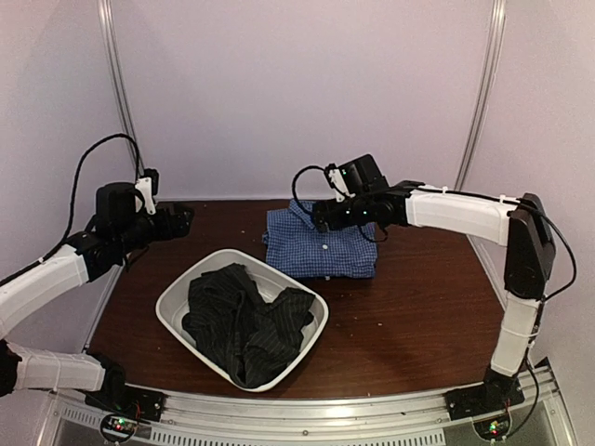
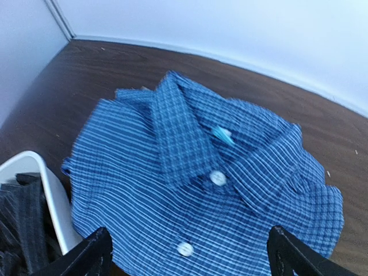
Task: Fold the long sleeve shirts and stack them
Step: Smooth out the square-folded shirt at the center of the board, then move the square-folded shirt to the corner of the board, then move the bin to the center of the board, then move the bin to the corner of the board.
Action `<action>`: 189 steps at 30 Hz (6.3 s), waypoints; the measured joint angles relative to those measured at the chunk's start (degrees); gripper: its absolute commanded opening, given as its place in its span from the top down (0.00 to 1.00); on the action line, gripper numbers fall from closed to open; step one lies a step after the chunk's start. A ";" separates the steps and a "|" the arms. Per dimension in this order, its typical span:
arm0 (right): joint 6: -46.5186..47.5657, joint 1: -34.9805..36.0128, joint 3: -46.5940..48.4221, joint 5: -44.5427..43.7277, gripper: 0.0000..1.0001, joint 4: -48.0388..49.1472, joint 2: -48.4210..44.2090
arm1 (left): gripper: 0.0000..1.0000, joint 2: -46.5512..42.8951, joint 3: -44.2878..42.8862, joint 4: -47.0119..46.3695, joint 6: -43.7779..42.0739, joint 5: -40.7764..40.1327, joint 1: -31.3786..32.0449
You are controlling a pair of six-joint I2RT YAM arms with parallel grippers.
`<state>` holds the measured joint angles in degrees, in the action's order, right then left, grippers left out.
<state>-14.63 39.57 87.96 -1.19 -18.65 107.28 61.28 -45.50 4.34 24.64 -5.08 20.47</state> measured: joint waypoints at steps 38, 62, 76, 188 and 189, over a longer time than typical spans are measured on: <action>0.94 -14.05 -3.13 -14.19 0.02 -0.59 12.59 | 0.02 -2.21 1.20 -0.42 0.42 -0.15 0.22; 8.66 -21.79 -18.64 -16.85 0.00 -7.30 -3.13 | 0.02 -3.61 5.53 10.75 4.61 -2.21 2.03; 7.10 5.46 -21.16 0.07 0.02 0.59 -12.41 | 0.02 -9.05 13.35 18.03 15.41 -4.22 3.80; -13.75 3.45 -32.30 -0.98 0.28 18.47 -18.32 | 0.21 63.73 -58.03 27.45 -32.94 -2.16 -32.46; -13.73 3.45 -32.35 -0.98 0.27 18.49 -18.51 | 0.14 62.97 -57.90 27.52 -32.98 -1.81 -32.52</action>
<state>-28.36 43.03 55.61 -2.17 -0.16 88.77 124.25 -103.39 31.86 -8.34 -6.90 -12.05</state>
